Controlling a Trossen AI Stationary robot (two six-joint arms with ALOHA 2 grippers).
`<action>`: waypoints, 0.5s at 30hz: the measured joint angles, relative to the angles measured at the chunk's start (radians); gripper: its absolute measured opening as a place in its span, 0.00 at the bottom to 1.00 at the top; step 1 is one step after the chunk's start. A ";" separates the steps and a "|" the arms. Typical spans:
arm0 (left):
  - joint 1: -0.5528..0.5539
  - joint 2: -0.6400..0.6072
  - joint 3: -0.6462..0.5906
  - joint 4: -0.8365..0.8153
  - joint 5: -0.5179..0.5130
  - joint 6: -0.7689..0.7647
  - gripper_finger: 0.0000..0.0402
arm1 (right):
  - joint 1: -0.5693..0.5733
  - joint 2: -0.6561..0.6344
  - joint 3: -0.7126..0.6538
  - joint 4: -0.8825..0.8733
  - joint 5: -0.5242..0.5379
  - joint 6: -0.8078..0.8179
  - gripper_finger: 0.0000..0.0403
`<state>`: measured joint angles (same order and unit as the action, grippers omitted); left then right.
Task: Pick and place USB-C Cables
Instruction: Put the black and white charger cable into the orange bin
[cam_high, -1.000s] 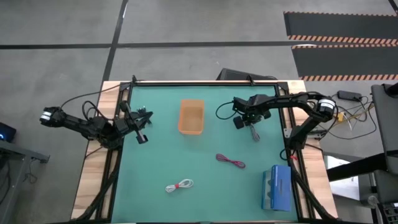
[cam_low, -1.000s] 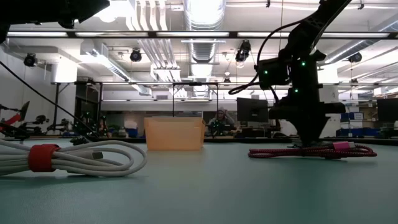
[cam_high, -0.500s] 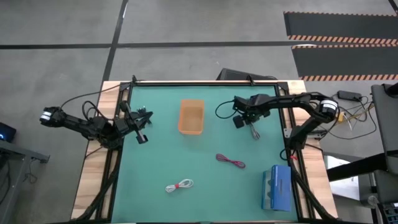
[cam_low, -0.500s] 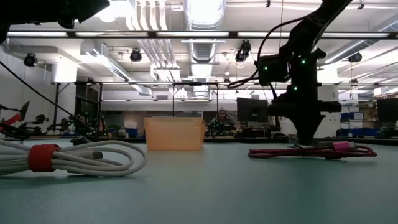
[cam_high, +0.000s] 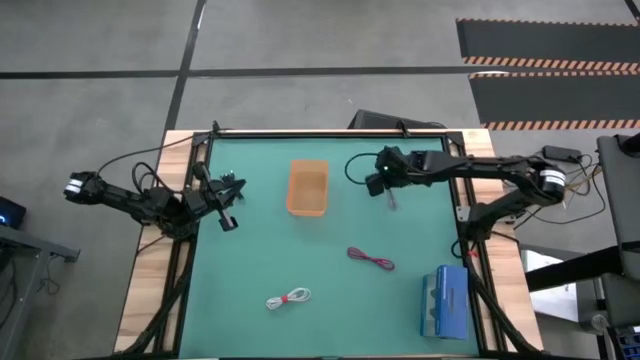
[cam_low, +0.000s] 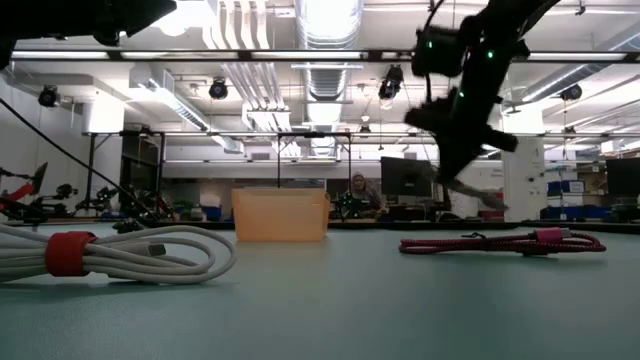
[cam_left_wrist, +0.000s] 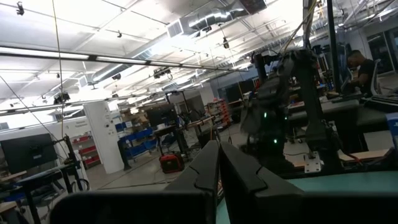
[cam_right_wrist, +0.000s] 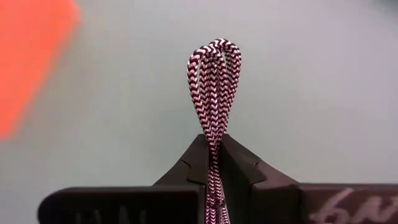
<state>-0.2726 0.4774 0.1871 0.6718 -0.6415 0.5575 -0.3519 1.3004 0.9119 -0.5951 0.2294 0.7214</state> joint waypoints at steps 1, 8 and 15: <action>0.000 0.000 0.000 0.000 0.000 0.000 0.00 | 0.011 -0.006 0.002 0.044 0.010 -0.013 0.03; 0.000 -0.002 0.000 0.001 0.000 0.000 0.00 | 0.066 -0.013 0.018 0.383 0.034 -0.113 0.03; 0.000 -0.001 0.000 0.001 0.000 0.000 0.00 | 0.088 0.032 0.018 0.681 0.034 -0.213 0.03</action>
<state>-0.2722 0.4763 0.1871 0.6727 -0.6415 0.5574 -0.2641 1.3323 0.9302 0.0863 0.2638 0.5089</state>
